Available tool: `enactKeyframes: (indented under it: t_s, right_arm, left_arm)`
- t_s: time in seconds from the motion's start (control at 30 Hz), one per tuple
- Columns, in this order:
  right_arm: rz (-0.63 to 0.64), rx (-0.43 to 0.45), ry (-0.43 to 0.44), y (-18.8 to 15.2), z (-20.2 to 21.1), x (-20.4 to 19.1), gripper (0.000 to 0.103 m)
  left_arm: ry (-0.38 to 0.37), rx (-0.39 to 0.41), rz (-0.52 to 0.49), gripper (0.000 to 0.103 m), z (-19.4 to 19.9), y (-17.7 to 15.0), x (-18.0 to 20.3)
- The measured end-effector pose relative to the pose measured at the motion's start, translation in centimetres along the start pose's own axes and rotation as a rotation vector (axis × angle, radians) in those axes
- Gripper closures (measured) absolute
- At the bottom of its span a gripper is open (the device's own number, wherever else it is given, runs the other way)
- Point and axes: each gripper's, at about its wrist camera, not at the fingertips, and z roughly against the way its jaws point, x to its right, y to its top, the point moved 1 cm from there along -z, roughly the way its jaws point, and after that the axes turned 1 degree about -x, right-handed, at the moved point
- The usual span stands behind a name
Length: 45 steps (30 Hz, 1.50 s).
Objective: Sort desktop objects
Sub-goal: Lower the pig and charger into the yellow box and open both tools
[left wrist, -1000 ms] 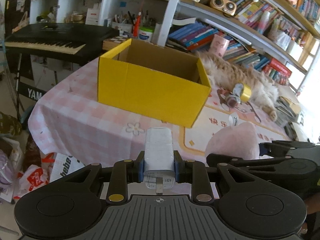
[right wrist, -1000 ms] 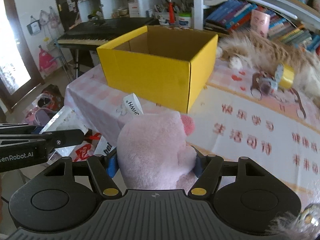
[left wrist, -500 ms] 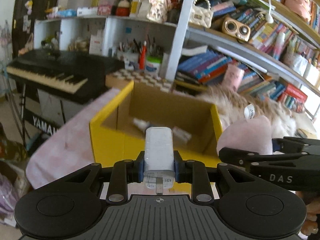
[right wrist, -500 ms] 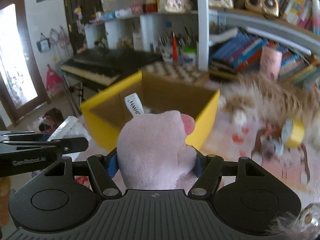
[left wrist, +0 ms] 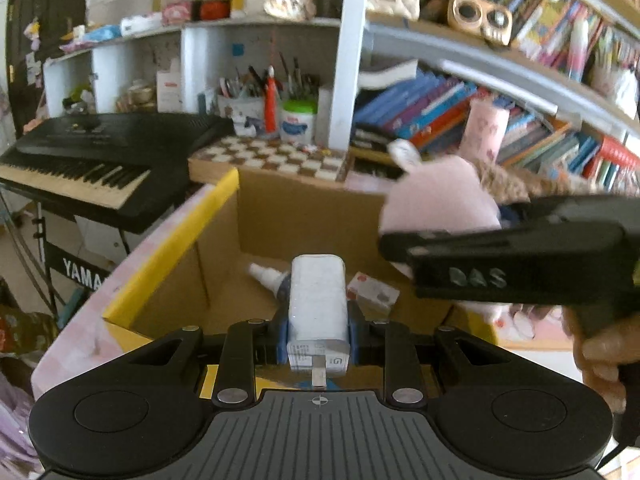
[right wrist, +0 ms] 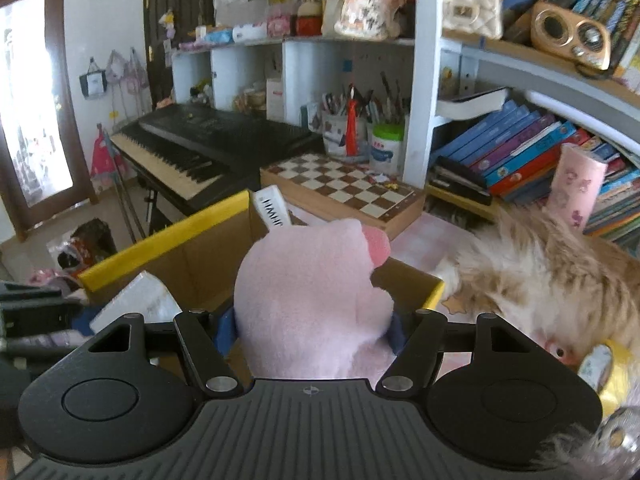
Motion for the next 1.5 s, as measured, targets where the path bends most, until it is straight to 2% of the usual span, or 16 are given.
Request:
enactKeyframes:
  t_s: [0.17,0.4,0.53,0.63,0.7,0.77,0.97,1.13,1.33,1.5]
  right_arm:
    - [0.058,-0.048,0.025,0.2,-2.9,0.0,0.038]
    - [0.130,-0.180,0.069,-0.9,-6.6,-0.7,0.039]
    - [0.171,-0.203,0.067,-0.8,-7.1,-1.1,0.039]
    - [0.192,-0.225,0.079,-0.8,-7.3,-1.2,0.038]
    - [0.177,-0.215,0.081,-0.8,-7.1,-1.1,0.033]
    - [0.159,-0.196,0.073,-0.7,-6.8,-0.9,0.027]
    - [0.079,-0.131,0.055,-0.6,-4.4,-0.2,0.024]
    - [0.001,-0.072,0.020,-0.5,-1.4,0.4,0.022]
    - [-0.041,-0.008,-0.035,-0.9,2.1,0.0,0.021]
    - [-0.079,0.039,-0.094,-1.8,5.1,-0.5,0.019]
  left_arm:
    - [0.024,-0.062,-0.042,0.078,-2.2,-0.3,0.7]
    - [0.057,-0.086,-0.152,0.078,-3.3,-0.9,2.0]
    - [0.046,-0.104,-0.170,0.078,-3.6,-1.0,2.4]
    - [0.044,-0.106,-0.175,0.070,-3.6,-1.1,2.6]
    - [0.034,-0.099,-0.180,0.059,-3.3,-1.1,2.9]
    - [0.041,-0.078,-0.178,0.030,-2.7,-1.1,3.0]
    - [0.051,0.007,-0.185,0.022,0.1,-0.9,3.0]
    - [0.059,0.068,-0.144,0.016,2.7,-0.7,2.1]
    - [0.045,0.131,-0.065,0.013,5.8,-0.9,0.7]
    - [0.029,0.161,-0.043,0.013,7.9,-1.6,0.1]
